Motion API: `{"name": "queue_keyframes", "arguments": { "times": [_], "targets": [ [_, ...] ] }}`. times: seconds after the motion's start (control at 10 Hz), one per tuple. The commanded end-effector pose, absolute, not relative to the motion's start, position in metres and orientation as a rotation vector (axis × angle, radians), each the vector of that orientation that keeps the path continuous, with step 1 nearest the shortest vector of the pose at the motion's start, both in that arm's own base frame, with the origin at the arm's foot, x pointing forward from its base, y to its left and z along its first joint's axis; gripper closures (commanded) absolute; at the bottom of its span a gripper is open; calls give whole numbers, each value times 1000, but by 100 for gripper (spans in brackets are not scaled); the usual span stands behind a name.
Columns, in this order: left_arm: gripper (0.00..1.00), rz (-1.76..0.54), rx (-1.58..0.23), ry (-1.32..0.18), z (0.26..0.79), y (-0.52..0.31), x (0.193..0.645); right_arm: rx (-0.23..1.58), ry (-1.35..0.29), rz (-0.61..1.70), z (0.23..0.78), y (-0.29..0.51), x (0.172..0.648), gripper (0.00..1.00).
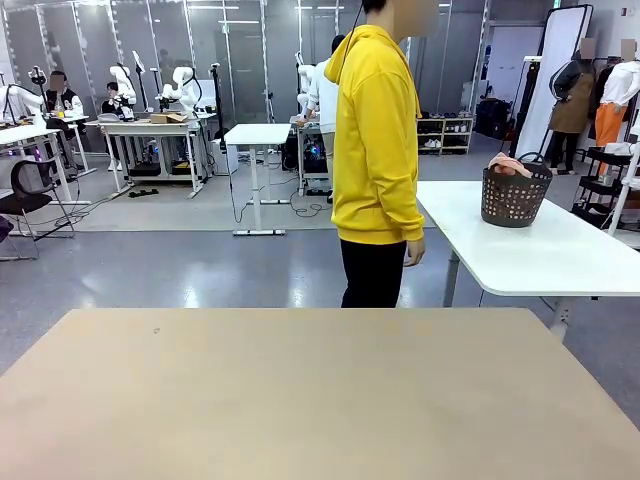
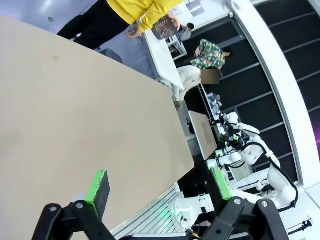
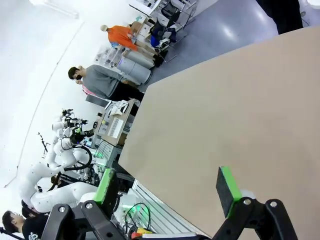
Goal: Fold the towel.
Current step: Grab the top end of the 100 cm Hotel Towel extended by the human.
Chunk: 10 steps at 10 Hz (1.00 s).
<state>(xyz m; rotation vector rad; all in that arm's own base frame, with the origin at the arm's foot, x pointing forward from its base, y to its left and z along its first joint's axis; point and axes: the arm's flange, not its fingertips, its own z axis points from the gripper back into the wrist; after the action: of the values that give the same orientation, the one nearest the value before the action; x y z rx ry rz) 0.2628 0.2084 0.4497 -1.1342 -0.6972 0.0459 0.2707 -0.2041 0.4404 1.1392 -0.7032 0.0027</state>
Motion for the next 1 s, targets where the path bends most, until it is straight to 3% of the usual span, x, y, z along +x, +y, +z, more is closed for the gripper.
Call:
{"name": "queue_keyframes", "arguments": {
  "times": [0.0,0.9],
  "targets": [
    [0,22,-1144,-713,447,201,269,1129,-735,16,431,-184,263,0],
    [0,46,-1134,-697,450,208,263,1139,-703,3,440,-204,271,0]
  ]
}}
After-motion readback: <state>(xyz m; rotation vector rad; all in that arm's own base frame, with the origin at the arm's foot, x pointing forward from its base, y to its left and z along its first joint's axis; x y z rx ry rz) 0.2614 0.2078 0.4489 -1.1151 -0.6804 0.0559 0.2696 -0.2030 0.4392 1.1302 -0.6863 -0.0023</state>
